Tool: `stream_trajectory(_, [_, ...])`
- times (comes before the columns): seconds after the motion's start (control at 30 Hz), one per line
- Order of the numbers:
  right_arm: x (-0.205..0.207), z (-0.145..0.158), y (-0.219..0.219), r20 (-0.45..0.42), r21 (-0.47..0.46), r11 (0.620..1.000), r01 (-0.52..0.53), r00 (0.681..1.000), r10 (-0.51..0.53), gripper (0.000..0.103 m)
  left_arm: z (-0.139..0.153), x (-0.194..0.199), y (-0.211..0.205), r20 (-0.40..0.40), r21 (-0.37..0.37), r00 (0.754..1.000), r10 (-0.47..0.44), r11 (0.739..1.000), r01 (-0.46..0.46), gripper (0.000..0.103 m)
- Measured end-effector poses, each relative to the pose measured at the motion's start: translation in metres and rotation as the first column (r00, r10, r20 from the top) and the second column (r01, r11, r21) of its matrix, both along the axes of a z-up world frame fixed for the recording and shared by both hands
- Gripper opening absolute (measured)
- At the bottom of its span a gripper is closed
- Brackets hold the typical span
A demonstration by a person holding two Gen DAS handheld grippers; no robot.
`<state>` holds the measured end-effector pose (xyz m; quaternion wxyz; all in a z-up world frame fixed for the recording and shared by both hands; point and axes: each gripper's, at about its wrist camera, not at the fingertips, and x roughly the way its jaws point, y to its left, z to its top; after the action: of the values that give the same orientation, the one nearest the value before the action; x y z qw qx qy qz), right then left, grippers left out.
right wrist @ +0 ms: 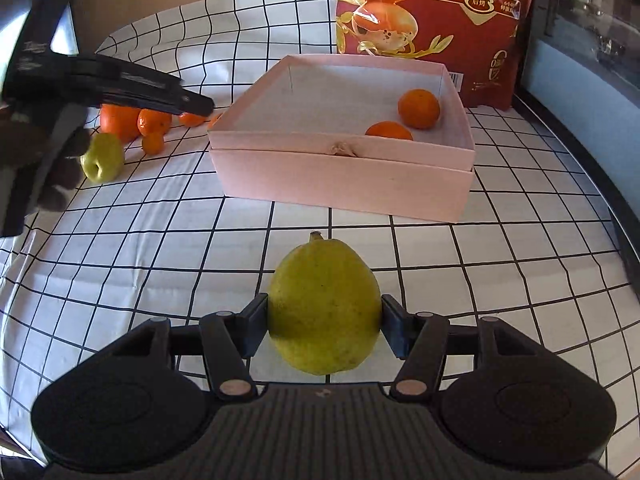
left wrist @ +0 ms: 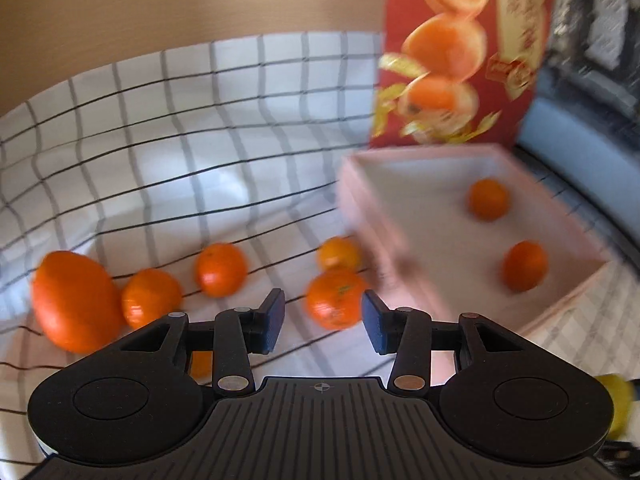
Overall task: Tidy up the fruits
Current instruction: 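Grasp a tangerine with the left tool while the right tool holds the pear, then open the right tool, setting the green pear on the table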
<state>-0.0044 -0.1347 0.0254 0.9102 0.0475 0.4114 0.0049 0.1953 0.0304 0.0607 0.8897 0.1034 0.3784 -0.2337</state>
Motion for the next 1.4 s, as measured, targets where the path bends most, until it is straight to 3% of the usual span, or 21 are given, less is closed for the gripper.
stream_trajectory(0.3, [-0.007,-0.004,-0.002,-0.012,-0.001,1.000,-0.003,1.000,0.003,0.059,0.001,0.016,0.047,-0.070,0.212,0.996,-0.061,0.974,0.075,0.046])
stream_trajectory(0.53, [-0.009,-0.011,-0.007,-0.019,0.011,1.000,0.018,1.000,-0.018,0.060,-0.008,0.030,0.069,-0.113,0.255,0.993,-0.047,0.964,0.074,0.042])
stream_trajectory(0.73, [-0.009,-0.012,-0.004,-0.011,0.004,1.000,0.016,1.000,-0.016,0.067,-0.017,0.028,0.052,-0.136,0.243,0.984,-0.111,0.959,0.142,0.042])
stream_trajectory(0.9, [-0.010,-0.014,-0.002,-0.010,-0.010,1.000,0.004,1.000,-0.004,0.072,-0.025,0.035,0.044,-0.155,0.226,0.984,-0.089,0.966,0.123,0.041])
stream_trajectory(0.97, [-0.011,-0.014,-0.001,-0.007,-0.019,1.000,0.001,1.000,-0.001,0.073,-0.027,0.035,0.043,-0.151,0.222,0.985,-0.085,0.968,0.117,0.033])
stream_trajectory(1.03, [-0.011,-0.015,0.001,-0.003,-0.030,1.000,-0.006,1.000,0.006,0.074,-0.028,0.035,0.043,-0.149,0.204,0.986,-0.076,0.973,0.106,0.033])
stream_trajectory(1.2, [-0.011,-0.017,0.007,-0.004,-0.057,0.998,-0.030,1.000,0.030,0.081,-0.023,0.020,0.043,-0.167,0.085,0.984,-0.060,0.994,0.075,0.033])
stream_trajectory(1.4, [-0.009,-0.018,0.005,0.002,-0.059,0.998,-0.029,1.000,0.029,0.087,-0.019,-0.047,0.035,-0.197,-0.043,0.978,-0.070,0.997,0.062,0.033])
